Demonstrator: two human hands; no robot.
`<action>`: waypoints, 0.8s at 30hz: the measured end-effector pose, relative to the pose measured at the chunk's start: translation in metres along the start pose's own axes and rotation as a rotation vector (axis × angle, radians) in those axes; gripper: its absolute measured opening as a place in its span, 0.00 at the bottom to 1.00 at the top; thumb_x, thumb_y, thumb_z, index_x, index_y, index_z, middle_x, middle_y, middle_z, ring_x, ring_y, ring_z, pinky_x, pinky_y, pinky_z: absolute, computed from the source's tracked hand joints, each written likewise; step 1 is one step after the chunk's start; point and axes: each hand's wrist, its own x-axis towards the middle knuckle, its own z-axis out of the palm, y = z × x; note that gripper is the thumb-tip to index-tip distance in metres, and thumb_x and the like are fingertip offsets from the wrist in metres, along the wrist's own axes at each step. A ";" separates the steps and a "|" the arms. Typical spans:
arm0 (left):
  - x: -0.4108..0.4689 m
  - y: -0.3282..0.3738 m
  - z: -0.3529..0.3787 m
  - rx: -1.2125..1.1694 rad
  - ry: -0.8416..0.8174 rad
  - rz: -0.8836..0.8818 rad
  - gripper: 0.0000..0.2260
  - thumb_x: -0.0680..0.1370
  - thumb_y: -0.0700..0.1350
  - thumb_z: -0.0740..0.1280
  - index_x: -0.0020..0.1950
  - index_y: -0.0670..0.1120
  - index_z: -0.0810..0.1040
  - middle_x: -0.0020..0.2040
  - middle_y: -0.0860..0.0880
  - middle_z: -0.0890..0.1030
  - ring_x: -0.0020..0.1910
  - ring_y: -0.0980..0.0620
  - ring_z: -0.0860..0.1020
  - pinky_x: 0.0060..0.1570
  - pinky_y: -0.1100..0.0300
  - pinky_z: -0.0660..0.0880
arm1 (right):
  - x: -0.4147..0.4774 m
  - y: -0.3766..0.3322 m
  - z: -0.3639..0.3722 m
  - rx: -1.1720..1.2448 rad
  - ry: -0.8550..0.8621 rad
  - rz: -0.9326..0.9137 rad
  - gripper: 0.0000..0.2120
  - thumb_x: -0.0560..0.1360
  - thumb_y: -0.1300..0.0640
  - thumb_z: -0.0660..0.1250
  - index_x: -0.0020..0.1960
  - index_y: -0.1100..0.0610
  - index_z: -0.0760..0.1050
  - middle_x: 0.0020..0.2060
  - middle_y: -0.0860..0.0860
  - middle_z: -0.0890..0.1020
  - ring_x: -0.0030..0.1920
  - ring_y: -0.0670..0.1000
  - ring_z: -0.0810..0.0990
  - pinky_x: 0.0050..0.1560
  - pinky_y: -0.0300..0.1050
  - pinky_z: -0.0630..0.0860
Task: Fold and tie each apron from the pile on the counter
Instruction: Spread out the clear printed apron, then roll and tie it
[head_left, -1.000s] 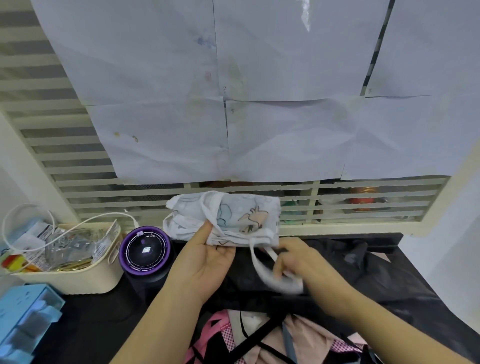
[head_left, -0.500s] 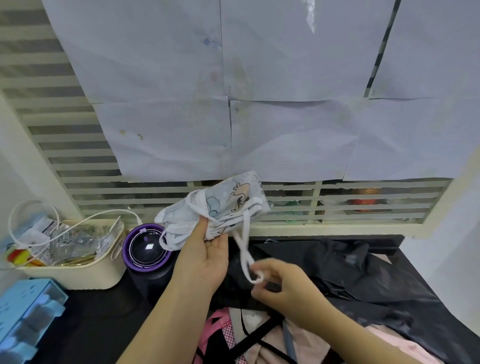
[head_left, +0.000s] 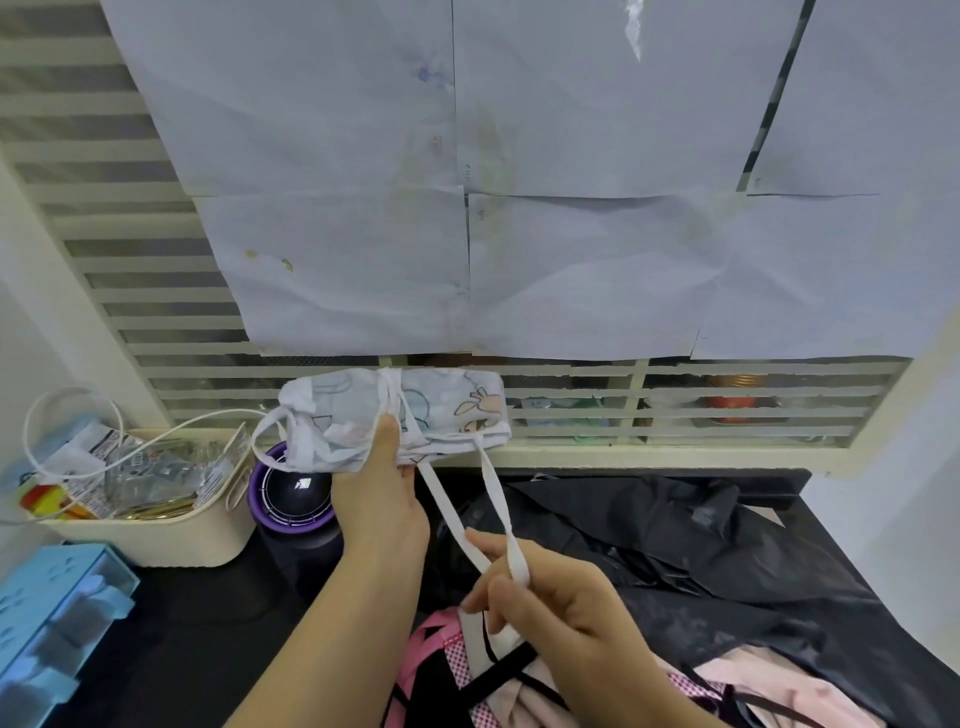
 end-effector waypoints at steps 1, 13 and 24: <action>0.000 -0.003 -0.003 0.038 0.006 0.051 0.16 0.76 0.40 0.69 0.63 0.44 0.76 0.54 0.49 0.83 0.47 0.56 0.83 0.43 0.65 0.79 | 0.000 -0.006 0.000 0.057 -0.021 0.044 0.10 0.70 0.46 0.62 0.32 0.41 0.78 0.42 0.52 0.85 0.60 0.39 0.76 0.58 0.27 0.68; -0.001 -0.018 -0.032 0.908 -0.260 0.438 0.09 0.76 0.42 0.70 0.55 0.45 0.78 0.49 0.53 0.82 0.50 0.55 0.80 0.44 0.70 0.73 | 0.048 -0.037 -0.042 0.130 -0.057 0.347 0.10 0.72 0.66 0.61 0.42 0.61 0.81 0.37 0.52 0.85 0.40 0.53 0.84 0.55 0.53 0.78; -0.014 -0.022 -0.044 1.011 -0.742 0.115 0.17 0.75 0.42 0.70 0.63 0.49 0.77 0.56 0.53 0.83 0.57 0.54 0.80 0.57 0.54 0.77 | 0.067 -0.016 -0.049 0.721 0.482 0.437 0.07 0.79 0.60 0.61 0.52 0.59 0.78 0.41 0.52 0.85 0.36 0.50 0.85 0.37 0.40 0.82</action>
